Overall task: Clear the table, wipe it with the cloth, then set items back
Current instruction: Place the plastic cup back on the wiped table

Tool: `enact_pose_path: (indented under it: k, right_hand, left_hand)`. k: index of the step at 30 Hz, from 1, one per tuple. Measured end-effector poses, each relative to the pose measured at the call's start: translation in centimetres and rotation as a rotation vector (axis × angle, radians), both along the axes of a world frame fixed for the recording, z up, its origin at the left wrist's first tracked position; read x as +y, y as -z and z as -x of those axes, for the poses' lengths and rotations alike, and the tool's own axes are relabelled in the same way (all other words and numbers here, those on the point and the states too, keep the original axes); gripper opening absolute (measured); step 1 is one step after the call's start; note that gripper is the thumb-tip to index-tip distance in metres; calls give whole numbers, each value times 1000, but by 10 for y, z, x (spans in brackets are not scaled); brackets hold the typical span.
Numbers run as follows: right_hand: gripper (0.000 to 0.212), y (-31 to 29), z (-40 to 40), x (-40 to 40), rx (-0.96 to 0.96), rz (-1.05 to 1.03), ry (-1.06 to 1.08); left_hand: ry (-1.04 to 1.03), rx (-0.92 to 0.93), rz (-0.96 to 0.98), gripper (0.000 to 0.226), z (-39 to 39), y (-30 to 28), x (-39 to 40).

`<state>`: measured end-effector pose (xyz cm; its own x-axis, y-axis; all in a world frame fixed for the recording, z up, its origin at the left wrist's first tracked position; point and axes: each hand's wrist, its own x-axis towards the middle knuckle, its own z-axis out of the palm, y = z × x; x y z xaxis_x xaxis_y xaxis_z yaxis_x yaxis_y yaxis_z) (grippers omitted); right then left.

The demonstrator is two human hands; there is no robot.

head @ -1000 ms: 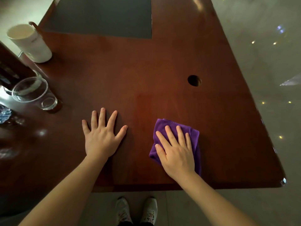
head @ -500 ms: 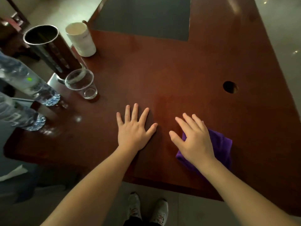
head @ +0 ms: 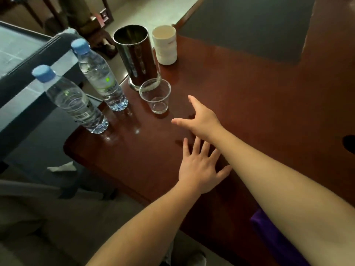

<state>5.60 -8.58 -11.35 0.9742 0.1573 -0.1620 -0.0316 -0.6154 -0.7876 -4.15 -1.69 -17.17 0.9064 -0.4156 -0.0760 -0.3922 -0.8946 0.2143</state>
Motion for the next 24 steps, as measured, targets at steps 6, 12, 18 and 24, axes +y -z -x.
enact_pose_path:
  k: [6, 12, 18, 24]
  right_hand:
    - [113, 11, -44, 43, -1, -161, -79]
    - [106, 20, -66, 72, -19, -379, -11]
    - [98, 28, -69, 79, -11, -432, 33]
    - [97, 18, -60, 69, -49, -429, 54]
  left_hand:
    - [11, 17, -5, 82, 0, -1, 1]
    - [41, 75, 21, 86, 1, -9, 2]
    - [43, 83, 22, 87, 1, -9, 1]
    - [29, 70, 13, 86, 1, -5, 0]
